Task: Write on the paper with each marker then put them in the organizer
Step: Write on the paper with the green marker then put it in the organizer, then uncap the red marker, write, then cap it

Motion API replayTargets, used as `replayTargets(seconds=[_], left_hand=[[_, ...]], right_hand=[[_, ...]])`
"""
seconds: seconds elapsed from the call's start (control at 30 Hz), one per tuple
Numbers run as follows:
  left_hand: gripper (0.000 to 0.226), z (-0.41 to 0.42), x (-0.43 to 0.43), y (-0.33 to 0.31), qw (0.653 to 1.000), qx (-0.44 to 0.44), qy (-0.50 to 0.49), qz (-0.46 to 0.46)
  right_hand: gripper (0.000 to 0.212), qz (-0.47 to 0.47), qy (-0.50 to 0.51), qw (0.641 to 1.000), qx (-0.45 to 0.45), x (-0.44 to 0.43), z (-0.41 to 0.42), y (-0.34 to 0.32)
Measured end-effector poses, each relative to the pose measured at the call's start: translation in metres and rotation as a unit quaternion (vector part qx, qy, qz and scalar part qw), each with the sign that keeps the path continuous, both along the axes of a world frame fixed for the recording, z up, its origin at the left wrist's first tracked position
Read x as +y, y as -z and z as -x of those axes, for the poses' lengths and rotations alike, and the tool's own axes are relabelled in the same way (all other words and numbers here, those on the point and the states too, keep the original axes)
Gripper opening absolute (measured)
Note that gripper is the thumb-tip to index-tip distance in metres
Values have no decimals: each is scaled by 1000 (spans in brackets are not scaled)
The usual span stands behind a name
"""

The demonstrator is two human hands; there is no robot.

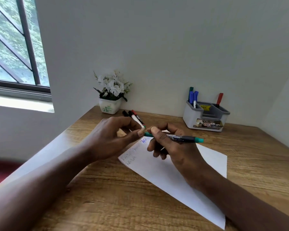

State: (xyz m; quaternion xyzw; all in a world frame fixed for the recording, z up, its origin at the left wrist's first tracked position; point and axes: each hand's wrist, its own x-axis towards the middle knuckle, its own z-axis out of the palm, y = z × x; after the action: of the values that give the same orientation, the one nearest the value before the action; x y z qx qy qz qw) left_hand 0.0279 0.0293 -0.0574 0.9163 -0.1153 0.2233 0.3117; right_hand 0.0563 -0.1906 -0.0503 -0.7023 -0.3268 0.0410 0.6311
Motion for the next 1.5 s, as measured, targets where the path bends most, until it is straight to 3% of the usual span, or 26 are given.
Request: replayTargets(seconds=[0.13, 0.27, 0.37, 0.43, 0.5, 0.63, 0.77, 0.87, 1.03, 1.3, 1.5], left_hand=[[69, -3, 19, 4, 987, 81, -103, -87], [103, -6, 21, 5, 965, 177, -134, -140], [109, -9, 20, 5, 952, 225, -135, -155], [98, -10, 19, 5, 953, 217, -142, -157], [89, -10, 18, 6, 955, 204, -150, -157], [92, -11, 20, 6, 953, 202, -152, -167], [95, -14, 24, 9, 955, 199, -146, -165], [97, -14, 24, 9, 954, 198, -145, -173], [93, -15, 21, 6, 949, 183, -141, -216], [147, -23, 27, 7, 951, 186, -126, -213], [141, -31, 32, 12, 954, 163, -132, -215]], right_hand=[[16, 25, 23, 999, -28, -6, -6, 2], [56, 53, -2, 999, 9, -11, -16, 5], [71, 60, 2, 998, 17, -11, -22, 6], [77, 43, 10, 998, 32, -12, -23, 3], [74, 28, 20, 998, 47, -14, -27, 0], [27, -20, 127, 991, 34, -19, -46, -4], [22, -32, 238, 971, -6, -31, -84, -23], [32, 14, 320, 944, -84, -49, -119, -54], [71, -6, 437, 892, -118, -75, -170, -98], [62, 55, 515, 828, -215, -98, -223, -95], [68, 123, 522, 811, -235, -105, -239, -54]])
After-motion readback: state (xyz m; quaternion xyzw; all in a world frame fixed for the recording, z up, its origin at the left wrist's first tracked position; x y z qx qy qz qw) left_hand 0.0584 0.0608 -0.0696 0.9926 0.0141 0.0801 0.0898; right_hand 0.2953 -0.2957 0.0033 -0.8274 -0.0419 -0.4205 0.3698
